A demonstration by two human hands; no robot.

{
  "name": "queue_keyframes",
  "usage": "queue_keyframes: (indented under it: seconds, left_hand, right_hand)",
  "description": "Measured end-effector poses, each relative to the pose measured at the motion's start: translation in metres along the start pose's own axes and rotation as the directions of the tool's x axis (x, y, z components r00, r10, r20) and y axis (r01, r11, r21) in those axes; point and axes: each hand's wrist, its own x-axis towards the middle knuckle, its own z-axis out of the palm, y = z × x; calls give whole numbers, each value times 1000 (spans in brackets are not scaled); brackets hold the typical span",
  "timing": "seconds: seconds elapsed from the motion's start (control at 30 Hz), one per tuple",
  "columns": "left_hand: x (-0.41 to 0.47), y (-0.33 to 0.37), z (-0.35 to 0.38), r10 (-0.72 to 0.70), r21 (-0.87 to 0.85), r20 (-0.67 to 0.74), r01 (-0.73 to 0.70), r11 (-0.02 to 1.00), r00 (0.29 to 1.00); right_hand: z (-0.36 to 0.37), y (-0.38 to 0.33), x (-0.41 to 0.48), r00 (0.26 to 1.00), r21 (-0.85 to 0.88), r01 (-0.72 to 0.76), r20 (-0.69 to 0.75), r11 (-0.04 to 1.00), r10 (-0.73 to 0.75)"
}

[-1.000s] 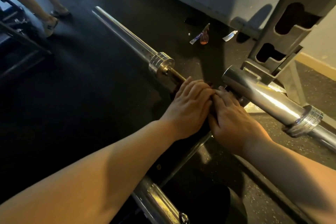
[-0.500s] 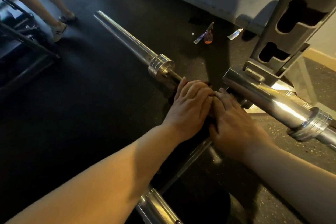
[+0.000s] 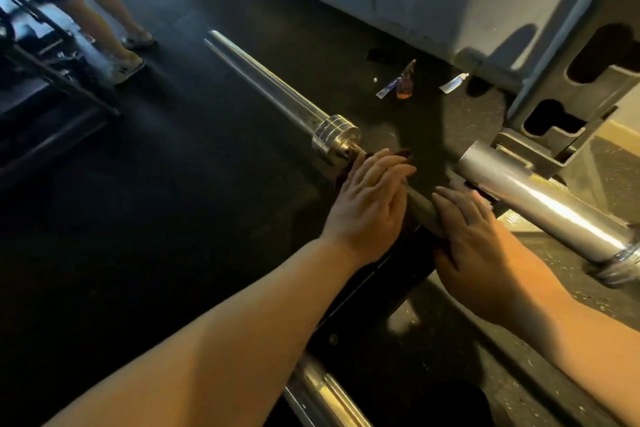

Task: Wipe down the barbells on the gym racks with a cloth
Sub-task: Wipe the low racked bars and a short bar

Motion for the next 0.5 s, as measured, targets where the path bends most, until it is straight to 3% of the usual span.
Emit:
queue_keyframes:
  seconds: [0.07, 0.13, 0.2, 0.27, 0.37, 0.5]
  left_hand:
    - [0, -18, -9, 32, 131, 35, -36, 991, 999]
    - [-1, -19, -9, -86, 231, 55, 71, 970, 995]
    - [-2, -6, -2, -243, 187, 78, 225, 956, 967]
    - [-2, 8, 4, -307, 112, 92, 297, 948, 947]
    - [-5, 13, 5, -306, 61, 85, 302, 951, 948]
    - [-13, 12, -6, -175, 110, 89, 165, 980, 980]
  right_hand:
    - [-1, 7, 1, 999, -44, 1, 36, 999, 1]
    - [-8, 13, 2, 995, -170, 14, 103, 985, 4]
    - [-13, 15, 1, 990, -259, 52, 143, 964, -15]
    - [-14, 13, 2, 986, -310, 80, 166, 947, -29]
    - [-14, 11, 3, 982, -332, 53, 188, 942, 11]
    - [-13, 12, 3, 982, -347, 50, 188, 936, 18]
